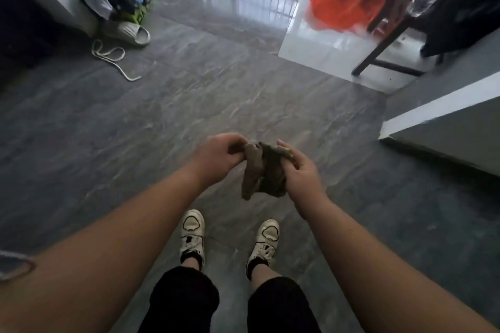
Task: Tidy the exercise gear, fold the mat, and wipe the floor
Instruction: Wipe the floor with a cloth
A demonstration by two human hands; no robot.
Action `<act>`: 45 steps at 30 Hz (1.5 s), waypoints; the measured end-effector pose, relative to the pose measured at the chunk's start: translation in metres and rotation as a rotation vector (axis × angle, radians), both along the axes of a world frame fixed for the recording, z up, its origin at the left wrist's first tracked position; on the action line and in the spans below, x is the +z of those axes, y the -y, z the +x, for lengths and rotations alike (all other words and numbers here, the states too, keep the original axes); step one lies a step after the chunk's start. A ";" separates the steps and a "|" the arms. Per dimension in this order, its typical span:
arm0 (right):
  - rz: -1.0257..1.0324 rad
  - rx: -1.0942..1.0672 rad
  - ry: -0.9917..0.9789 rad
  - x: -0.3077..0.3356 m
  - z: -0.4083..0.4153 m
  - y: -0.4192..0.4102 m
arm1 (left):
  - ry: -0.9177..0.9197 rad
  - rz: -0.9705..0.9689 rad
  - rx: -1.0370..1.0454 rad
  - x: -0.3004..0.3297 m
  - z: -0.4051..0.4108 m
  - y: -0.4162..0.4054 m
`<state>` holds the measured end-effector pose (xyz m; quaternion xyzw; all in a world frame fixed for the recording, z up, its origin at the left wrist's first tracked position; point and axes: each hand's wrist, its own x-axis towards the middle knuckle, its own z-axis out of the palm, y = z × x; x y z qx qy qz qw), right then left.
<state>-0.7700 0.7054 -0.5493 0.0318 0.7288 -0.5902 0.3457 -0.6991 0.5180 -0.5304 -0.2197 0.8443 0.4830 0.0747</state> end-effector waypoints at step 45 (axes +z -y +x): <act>0.648 0.282 -0.183 -0.567 -0.102 -0.041 | 0.293 -0.286 -0.405 -0.606 -0.097 0.063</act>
